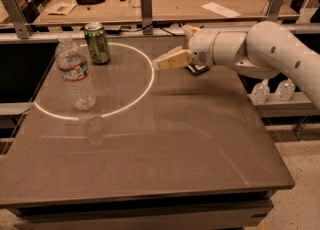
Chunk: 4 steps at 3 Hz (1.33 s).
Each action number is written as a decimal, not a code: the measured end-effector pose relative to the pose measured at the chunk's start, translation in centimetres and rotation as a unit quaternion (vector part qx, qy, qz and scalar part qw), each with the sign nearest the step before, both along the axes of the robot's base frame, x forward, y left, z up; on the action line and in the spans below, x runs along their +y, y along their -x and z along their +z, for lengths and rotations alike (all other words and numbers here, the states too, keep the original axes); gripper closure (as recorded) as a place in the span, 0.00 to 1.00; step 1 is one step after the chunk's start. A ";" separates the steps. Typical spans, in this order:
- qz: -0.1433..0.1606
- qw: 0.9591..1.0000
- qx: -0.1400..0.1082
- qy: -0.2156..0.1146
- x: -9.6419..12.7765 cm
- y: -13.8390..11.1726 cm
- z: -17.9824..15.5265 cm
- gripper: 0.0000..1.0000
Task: Move green can near water bottle
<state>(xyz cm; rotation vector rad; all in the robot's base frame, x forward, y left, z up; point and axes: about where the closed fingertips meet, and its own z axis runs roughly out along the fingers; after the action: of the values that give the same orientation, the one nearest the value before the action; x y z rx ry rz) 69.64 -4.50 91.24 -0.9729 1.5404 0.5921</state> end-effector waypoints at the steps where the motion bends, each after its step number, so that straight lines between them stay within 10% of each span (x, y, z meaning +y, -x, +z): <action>1: 0.017 1.000 -0.007 0.012 2.1 -1.3 0.3 0.00; 4: 0.070 0.997 0.022 -0.011 13.3 -5.7 -0.5 0.00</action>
Offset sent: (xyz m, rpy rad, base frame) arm 0.0527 0.1041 0.0057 -0.0326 -0.0163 0.1352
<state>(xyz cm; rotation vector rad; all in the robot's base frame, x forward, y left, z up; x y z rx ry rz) 75.32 8.83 90.78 -1.0633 1.5099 0.7311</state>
